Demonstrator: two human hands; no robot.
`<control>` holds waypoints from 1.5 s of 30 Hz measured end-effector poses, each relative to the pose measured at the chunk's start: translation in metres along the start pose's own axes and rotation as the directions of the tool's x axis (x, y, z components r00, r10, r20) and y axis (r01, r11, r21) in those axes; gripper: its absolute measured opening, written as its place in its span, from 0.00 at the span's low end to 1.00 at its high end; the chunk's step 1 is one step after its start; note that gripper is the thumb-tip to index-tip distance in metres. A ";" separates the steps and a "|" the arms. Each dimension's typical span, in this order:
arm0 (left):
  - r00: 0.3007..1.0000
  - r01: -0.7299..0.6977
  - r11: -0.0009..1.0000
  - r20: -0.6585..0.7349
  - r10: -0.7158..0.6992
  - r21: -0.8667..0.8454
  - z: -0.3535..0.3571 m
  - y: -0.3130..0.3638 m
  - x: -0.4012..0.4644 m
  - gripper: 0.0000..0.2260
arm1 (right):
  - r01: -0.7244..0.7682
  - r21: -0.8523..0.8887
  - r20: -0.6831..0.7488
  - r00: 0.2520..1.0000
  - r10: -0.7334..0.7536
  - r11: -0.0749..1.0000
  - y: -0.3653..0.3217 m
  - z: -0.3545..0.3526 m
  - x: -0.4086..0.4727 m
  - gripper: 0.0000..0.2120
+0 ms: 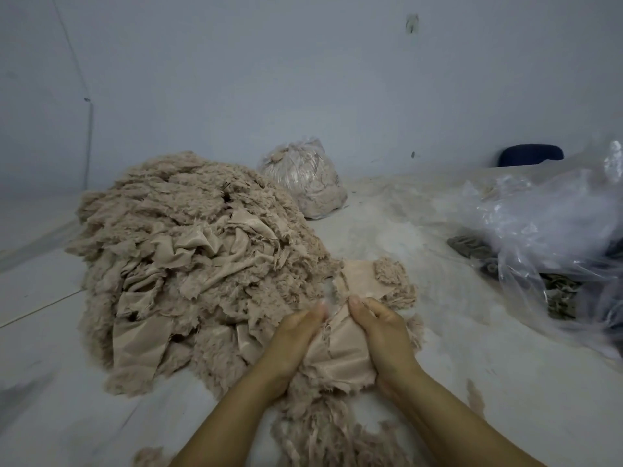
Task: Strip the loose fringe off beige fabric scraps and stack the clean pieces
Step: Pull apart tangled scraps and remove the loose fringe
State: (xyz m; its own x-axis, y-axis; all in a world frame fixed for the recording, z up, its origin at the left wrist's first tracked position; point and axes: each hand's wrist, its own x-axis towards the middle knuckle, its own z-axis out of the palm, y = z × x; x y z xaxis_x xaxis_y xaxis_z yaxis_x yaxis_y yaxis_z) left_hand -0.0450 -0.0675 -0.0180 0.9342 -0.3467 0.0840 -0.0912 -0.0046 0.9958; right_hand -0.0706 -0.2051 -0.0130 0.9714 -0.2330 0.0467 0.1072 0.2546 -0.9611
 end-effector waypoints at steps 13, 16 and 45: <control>0.985 0.011 0.999 0.169 -0.018 0.043 -0.012 0.006 -0.007 0.11 | 0.123 -0.047 -0.124 0.984 -0.128 0.991 0.005 -0.015 0.014 0.10; 0.988 0.014 0.998 0.153 -0.023 0.059 -0.010 0.004 -0.008 0.02 | 0.104 -0.011 -0.059 0.993 -0.105 0.994 0.010 -0.015 0.013 0.08; 0.998 -0.030 1.000 0.050 0.030 -0.008 -0.014 0.001 -0.004 0.05 | 0.187 -0.460 0.044 0.981 -0.188 0.868 0.009 -0.022 0.012 0.16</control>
State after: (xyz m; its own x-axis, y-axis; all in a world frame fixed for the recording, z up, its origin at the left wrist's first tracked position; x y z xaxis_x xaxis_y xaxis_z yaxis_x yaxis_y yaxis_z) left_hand -0.0443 -0.0530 -0.0172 0.9126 -0.3931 0.1123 -0.1166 0.0128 0.9931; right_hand -0.0625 -0.2265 -0.0266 0.9423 -0.2347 0.2385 0.1772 -0.2547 -0.9507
